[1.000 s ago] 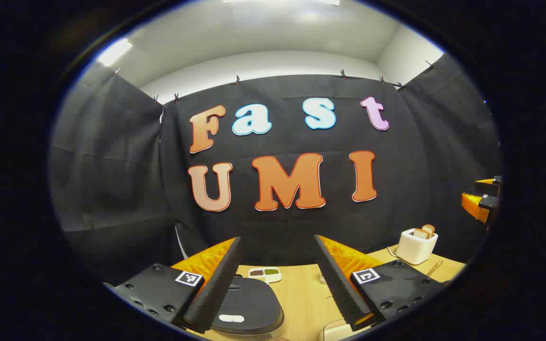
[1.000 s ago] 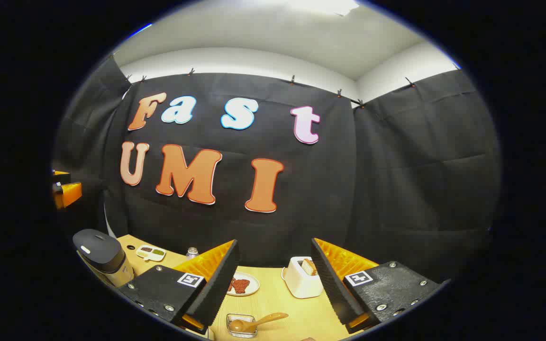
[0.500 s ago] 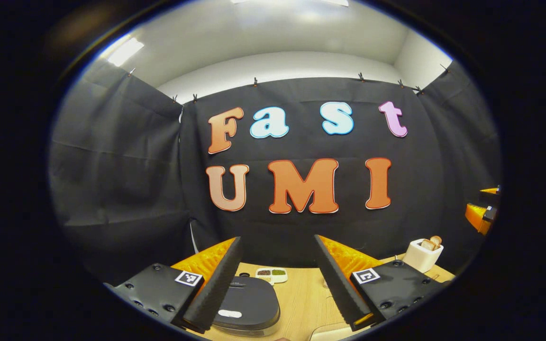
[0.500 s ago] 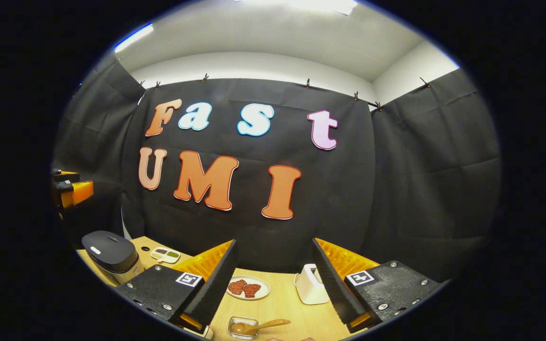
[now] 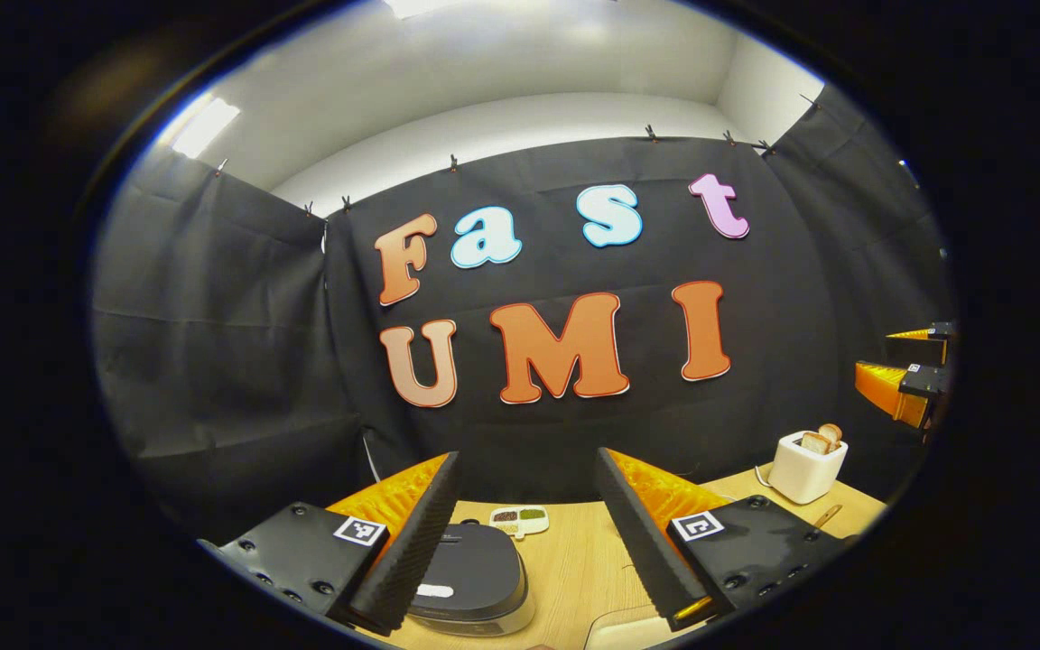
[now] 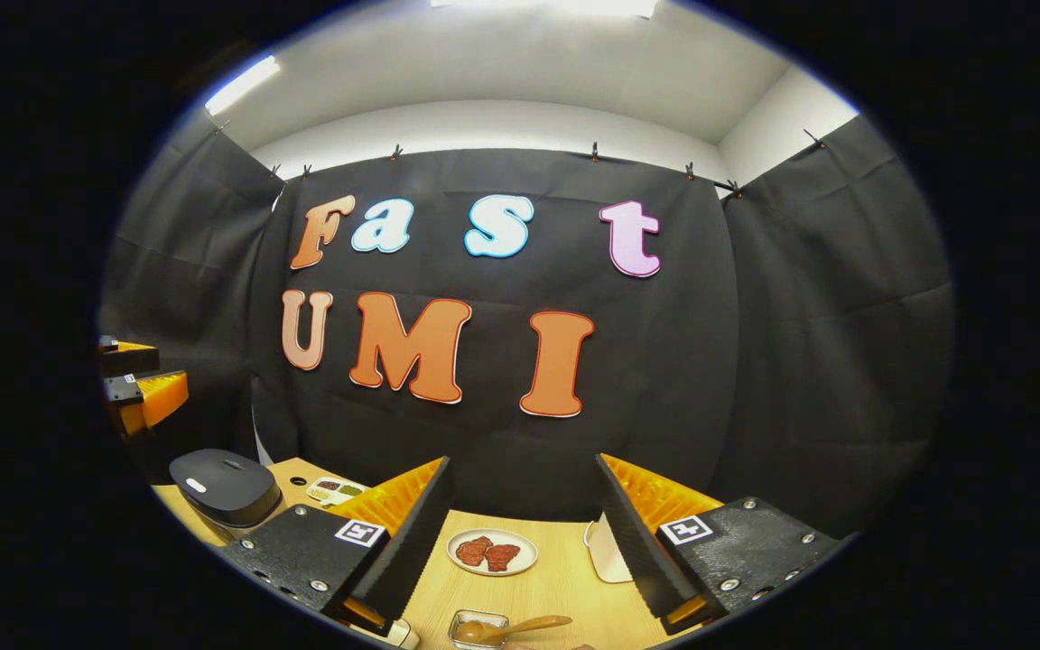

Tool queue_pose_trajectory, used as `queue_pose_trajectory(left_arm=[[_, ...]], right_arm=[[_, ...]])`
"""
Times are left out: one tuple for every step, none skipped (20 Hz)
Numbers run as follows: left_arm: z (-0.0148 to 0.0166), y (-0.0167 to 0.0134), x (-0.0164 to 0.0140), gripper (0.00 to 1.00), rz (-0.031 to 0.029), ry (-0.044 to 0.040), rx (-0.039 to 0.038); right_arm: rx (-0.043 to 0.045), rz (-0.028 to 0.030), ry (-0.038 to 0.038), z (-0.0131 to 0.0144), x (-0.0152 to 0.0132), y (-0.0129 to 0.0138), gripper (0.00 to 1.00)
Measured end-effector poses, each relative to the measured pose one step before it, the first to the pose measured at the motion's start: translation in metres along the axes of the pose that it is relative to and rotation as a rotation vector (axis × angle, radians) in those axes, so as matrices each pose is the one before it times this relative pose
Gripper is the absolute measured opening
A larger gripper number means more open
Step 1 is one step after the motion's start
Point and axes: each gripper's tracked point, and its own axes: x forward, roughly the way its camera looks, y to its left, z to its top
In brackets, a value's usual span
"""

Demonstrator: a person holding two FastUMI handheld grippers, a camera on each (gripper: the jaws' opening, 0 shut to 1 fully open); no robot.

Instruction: Close the left gripper, press the button to open the rice cooker; take a wooden spoon from the chopstick holder with the right hand, scoop a spoonful of rice and pour it into the rice cooker, then put the wooden spoon back into the chopstick holder.

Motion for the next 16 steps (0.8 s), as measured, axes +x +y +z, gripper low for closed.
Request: queue_pose_trajectory(left_arm=[[0.00021, 0.00161, 0.00106, 1.0, 0.00407, -0.00146, -0.00016], [0.00025, 0.00244, 0.00073, 1.0, 0.00197, -0.00153, 0.00016], [0.00104, 0.00433, 0.00078, 0.99, 0.00379, -0.0011, -0.00236], [-0.00044, 0.00639, 0.00099, 0.99, 0.00366, 0.00182, -0.0042], [0.00028, 0.00661, 0.0018, 0.99, 0.00864, 0.00056, -0.00397], [-0.00093, 0.01074, 0.00296, 0.99, 0.01832, 0.0022, 0.00215], [0.00176, 0.00849, 0.00311, 0.99, 0.0121, -0.00009, -0.00188], [-0.00106, 0.00573, 0.00181, 0.99, 0.00136, 0.00119, -0.0021], [-0.00058, 0.00555, 0.00351, 0.99, 0.00281, 0.00316, -0.00177], [-0.00191, 0.0099, 0.00274, 0.98, 0.0089, 0.00513, -0.00085], [-0.00093, 0.00866, 0.00383, 0.92, 0.01194, 0.00703, -0.00398], [-0.00463, 0.00842, 0.00507, 0.77, 0.0124, 0.01869, -0.01049], [-0.0086, 0.00152, 0.0051, 0.62, -0.00881, 0.04043, -0.01068], [-0.01418, 0.00812, 0.0057, 0.47, 0.02868, 0.04952, 0.00012], [-0.00786, -0.00069, 0.00469, 0.32, -0.00421, 0.04963, -0.01798], [-0.01138, -0.0007, 0.00769, 0.17, -0.02004, 0.04965, -0.02499]], right_arm=[[-0.0023, 0.00076, 0.00223, -0.00044, 0.0027, 0.00036, 0.95], [-0.00113, 0.00124, -0.00219, 0.00043, 0.00039, 0.00075, 0.95], [-0.00011, -0.00421, 0.00085, 0.00002, 0.00053, -0.00069, 0.95], [0.00179, 0.00018, 0.00224, -0.00021, 0.00072, 0.00057, 0.95], [0.00307, -0.00151, 0.00282, -0.00016, 0.00083, 0.00052, 0.95], [0.00087, 0.0002, 0.00393, -0.00066, -0.00049, 0.00053, 0.95], [-0.00335, -0.0027, 0.00203, -0.00089, 0.00004, -0.00073, 0.95], [-0.00597, -0.00849, 0.00576, -0.00188, -0.00003, -0.0023, 0.95], [-0.00342, -0.00721, 0.00762, -0.00245, -0.00152, -0.00102, 0.95], [-0.00141, -0.00871, 0.00615, -0.00135, -0.00232, -0.00203, 0.95], [0.0003, -0.0064, 0.00616, -0.0016, -0.0013, -0.00208, 0.95], [0.00089, -0.00824, 0.00471, -0.0026, -0.00192, -0.00176, 0.95], [0.00133, -0.00818, 0.00856, -0.00318, -0.0007, -0.00169, 0.95], [0.00011, -0.00751, 0.01301, -0.00451, -0.00138, -0.00199, 0.95], [0.00014, -0.01143, 0.00875, -0.00331, -0.00202, -0.00311, 0.95], [0.00046, -0.00988, 0.00729, -0.00317, -0.00281, -0.00279, 0.95]])
